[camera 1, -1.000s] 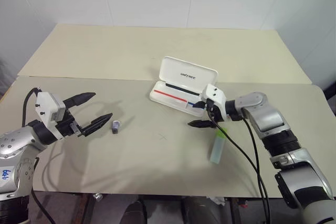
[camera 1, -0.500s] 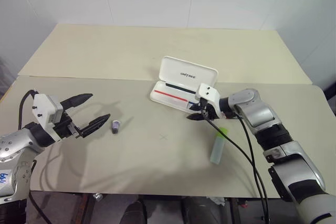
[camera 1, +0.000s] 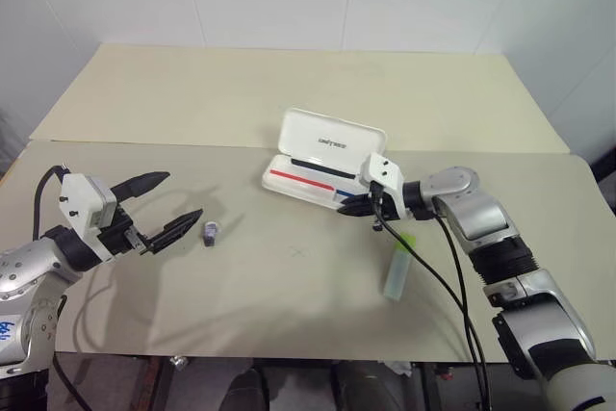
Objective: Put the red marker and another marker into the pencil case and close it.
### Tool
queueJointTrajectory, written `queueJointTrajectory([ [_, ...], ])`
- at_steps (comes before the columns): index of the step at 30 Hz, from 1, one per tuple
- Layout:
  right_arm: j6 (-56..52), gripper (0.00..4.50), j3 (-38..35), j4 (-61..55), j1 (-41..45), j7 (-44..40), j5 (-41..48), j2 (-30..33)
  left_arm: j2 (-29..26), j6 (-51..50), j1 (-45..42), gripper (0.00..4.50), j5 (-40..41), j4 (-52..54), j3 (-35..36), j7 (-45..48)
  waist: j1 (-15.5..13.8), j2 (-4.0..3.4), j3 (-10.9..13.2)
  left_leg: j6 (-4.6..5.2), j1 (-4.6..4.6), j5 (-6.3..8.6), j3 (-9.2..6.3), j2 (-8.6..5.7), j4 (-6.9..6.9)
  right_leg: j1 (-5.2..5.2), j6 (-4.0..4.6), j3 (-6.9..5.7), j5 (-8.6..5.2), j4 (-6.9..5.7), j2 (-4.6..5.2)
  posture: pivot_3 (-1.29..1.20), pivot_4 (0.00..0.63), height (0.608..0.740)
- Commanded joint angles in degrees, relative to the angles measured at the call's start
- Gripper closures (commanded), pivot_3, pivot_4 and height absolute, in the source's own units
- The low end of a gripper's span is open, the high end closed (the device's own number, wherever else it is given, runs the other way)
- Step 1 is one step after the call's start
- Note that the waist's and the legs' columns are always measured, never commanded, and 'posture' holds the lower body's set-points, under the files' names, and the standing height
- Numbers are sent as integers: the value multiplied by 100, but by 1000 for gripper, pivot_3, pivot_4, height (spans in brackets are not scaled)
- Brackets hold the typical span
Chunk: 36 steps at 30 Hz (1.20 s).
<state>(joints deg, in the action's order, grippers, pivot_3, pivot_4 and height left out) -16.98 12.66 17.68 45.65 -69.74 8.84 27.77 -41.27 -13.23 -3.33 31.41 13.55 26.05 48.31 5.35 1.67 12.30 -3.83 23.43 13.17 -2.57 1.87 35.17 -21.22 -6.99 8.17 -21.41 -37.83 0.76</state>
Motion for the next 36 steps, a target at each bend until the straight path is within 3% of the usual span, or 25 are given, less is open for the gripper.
queueJointTrajectory([
  [1, 187, 4459, -398, -740, -120, -222, 460, 164, 10, 42, 72, 0, 155, 224, 201, -46, -14, 0, 0, 0, 0, 0, -1, 1, 0, 1, 0, -1, 0, 0, 1, 0, 150, 740],
  [11, 869, 4459, -11, -2014, -1116, -798, 200, 1125, -87, 4, 87, 0, 227, 159, 366, -21, -61, 2, -1, 1, -1, 0, -1, 1, 1, 7, 1, -3, -1, 5, 10, 0, 150, 740],
  [34, 1400, 4459, 571, -2180, -1721, -597, -228, 1033, 56, -107, 159, 0, 299, 366, 186, -109, -59, 7, -3, 0, -11, 0, -5, 1, 3, 20, 3, -4, -2, 5, 1, 0, 150, 740],
  [36, 1447, 3900, 584, -2100, -1703, -569, -271, 992, 62, -123, 146, 0, 309, 382, 147, -113, -60, 7, -3, 0, -11, 0, -5, 1, 3, 20, 3, -5, -2, 5, 0, 0, 150, 740],
])
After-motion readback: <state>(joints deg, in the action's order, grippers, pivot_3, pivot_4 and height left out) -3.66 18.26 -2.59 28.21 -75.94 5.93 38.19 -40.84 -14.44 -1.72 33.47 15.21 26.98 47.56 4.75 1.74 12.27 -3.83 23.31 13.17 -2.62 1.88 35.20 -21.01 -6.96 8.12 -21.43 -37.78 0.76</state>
